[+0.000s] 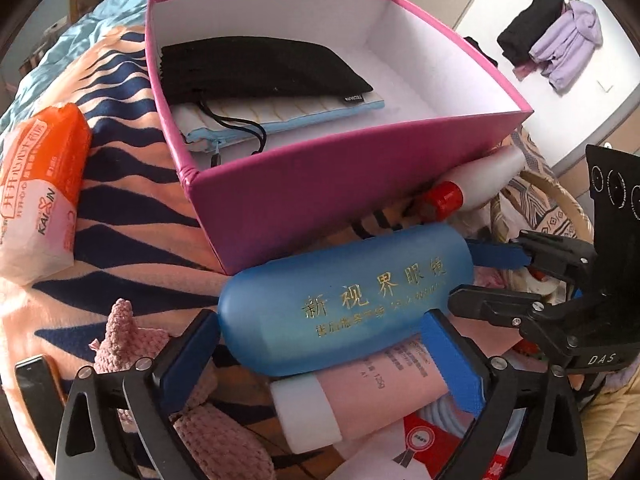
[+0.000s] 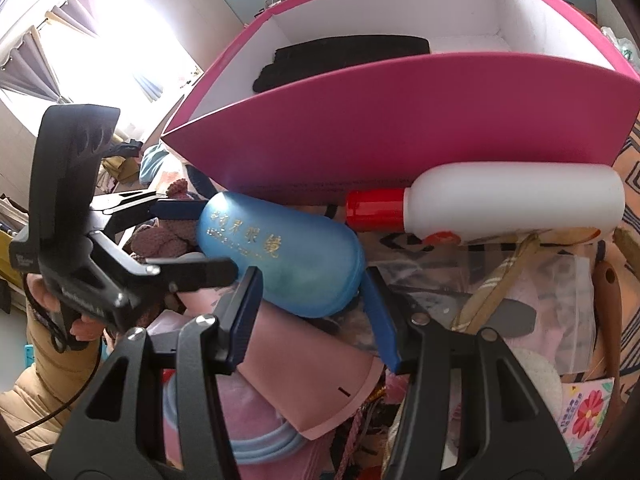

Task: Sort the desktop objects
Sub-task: 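Close the left gripper on the blue glasses case while the right gripper grips its other end, then lift the blue glasses case with both grippers off the clutter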

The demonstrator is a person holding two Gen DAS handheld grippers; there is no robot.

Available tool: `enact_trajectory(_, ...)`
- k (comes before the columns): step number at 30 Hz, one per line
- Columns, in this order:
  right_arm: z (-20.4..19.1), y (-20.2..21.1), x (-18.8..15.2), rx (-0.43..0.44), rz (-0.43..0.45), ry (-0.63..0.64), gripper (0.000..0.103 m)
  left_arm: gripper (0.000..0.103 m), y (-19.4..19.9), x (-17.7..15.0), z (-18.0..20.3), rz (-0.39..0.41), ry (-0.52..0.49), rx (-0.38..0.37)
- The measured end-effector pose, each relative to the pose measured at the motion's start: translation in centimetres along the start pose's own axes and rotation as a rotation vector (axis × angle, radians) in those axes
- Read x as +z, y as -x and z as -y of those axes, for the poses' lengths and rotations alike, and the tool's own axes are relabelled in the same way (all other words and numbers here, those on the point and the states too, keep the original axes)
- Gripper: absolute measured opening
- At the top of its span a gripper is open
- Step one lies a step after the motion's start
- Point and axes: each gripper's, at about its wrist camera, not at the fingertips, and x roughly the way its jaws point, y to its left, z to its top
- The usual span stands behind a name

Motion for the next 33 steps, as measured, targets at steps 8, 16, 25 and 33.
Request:
enact_trajectory(8,0.5,0.2,0.4,0.011,0.023,-0.008,0.054,0.091,1.1,-0.9,0.3,0.069,0.058,0.03)
enact_trajectory(16,0.5,0.9,0.0,-0.012,0.039,0.004,0.054,0.086,1.7,-1.4,0.4,0.102,0.085,0.057)
enact_trajectory(25,0.4,2.4,-0.2,-0.018,0.072,0.018,0.054,0.085,2.4,-1.6,1.7,0.124,0.087,0.081)
enact_trajectory(33,0.1,3.7,-0.3,-0.023,0.101,0.036,0.054,0.085,3.7,-1.7,2.6,0.163,0.099,0.058)
